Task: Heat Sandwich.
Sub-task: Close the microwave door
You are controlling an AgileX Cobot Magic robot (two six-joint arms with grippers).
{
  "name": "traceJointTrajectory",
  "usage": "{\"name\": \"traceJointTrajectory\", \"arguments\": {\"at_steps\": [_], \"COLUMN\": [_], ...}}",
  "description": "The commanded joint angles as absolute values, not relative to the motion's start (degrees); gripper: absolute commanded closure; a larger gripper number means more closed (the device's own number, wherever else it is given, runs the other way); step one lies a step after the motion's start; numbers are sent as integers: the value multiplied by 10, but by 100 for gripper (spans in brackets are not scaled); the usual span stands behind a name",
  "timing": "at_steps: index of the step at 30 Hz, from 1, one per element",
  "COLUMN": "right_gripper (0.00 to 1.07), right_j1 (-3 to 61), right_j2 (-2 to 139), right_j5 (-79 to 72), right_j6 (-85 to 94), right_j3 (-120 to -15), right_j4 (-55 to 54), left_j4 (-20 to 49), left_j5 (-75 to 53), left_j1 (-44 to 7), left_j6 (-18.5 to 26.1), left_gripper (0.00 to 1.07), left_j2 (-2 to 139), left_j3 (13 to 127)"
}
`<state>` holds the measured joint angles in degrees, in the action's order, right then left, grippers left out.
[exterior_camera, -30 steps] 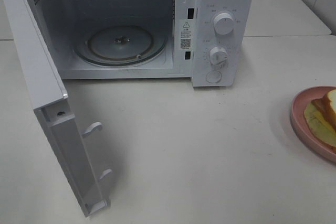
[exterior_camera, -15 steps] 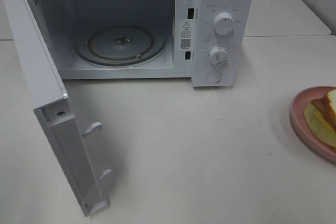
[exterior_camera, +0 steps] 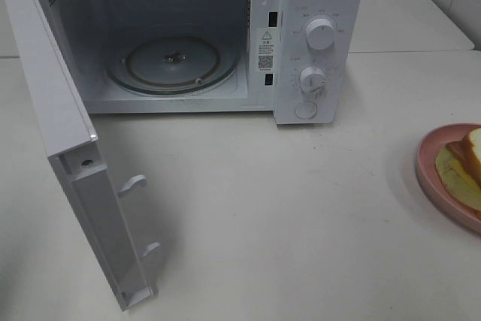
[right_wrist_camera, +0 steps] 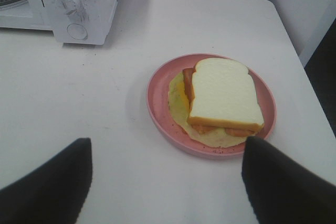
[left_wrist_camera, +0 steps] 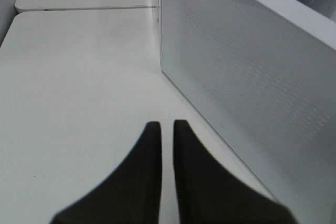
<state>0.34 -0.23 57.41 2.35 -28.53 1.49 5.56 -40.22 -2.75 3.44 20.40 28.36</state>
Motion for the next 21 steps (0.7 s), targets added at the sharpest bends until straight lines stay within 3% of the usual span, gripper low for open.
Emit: {"name": "traceJointTrajectory", "arguments": {"at_steps": [1,12,21], "right_gripper": [31,31,31], "right_j1": [-1,-1,-1], "right_j2": [-18,-18,-18], "right_j5": [570,570,570], "right_j6": [25,25,25], "right_j3": [-285,-285,-285], "right_j4": [15,15,15], "left_j4": [53,54,54], "left_j5": [-328,-50,131], "left_j1": [-26,-26,-26], "left_j6": [33,36,36], "left_gripper": [107,107,107], "left_j2": [232,347,494], "left_j3": [252,144,136]}}
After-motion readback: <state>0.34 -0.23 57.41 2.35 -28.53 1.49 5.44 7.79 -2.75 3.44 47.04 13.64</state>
